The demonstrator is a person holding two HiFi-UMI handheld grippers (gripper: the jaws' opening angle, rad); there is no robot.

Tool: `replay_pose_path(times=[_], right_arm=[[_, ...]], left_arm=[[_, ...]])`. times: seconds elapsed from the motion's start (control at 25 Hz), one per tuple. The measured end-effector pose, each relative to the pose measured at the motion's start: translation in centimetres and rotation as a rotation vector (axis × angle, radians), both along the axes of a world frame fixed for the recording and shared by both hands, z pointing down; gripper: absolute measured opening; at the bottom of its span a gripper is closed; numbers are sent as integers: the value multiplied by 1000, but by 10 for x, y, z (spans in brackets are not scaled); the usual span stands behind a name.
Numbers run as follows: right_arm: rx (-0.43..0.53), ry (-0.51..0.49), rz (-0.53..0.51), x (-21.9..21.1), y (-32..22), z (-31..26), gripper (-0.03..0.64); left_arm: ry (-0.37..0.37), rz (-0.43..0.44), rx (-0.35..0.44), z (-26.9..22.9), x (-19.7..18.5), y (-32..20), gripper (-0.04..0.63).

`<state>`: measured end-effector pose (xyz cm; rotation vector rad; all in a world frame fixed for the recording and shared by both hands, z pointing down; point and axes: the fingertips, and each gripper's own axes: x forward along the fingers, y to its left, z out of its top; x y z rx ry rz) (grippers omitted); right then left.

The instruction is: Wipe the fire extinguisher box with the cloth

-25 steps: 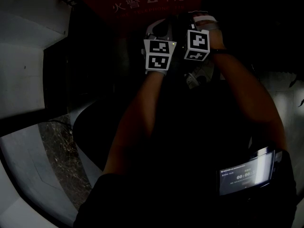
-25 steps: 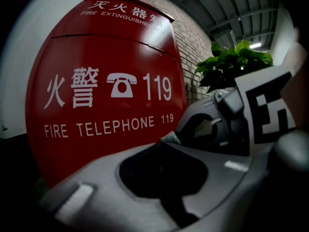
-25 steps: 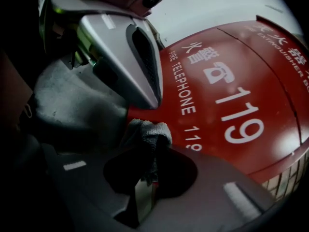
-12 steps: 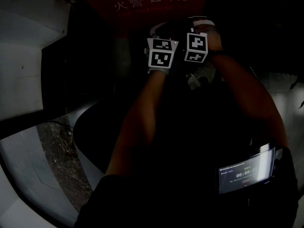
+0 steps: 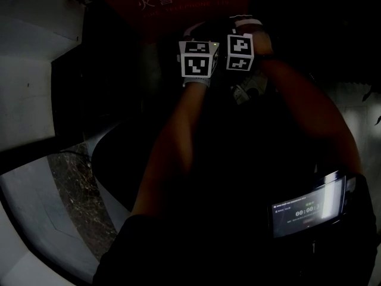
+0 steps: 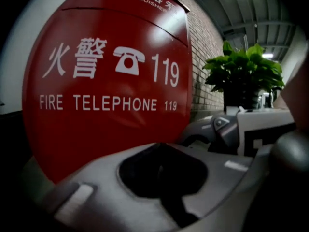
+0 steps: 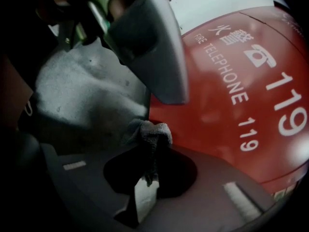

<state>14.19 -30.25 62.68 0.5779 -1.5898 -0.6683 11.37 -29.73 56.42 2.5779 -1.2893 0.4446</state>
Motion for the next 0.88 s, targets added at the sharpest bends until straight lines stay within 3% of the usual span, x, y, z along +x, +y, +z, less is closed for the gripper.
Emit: replay_pose_path(times=[0.36,0.6,0.88], right_arm=[[93,-97,-65,-42,29,-70,34],[316,-47,-114,-28,32,-166,34],[648,-101,-83,15,11,-361,34]], left_arm=[[32,-60,21,-54,-25,19,3],[18,-33,65,-102,-22,32,3],[58,42,291,-256,20,16,3]])
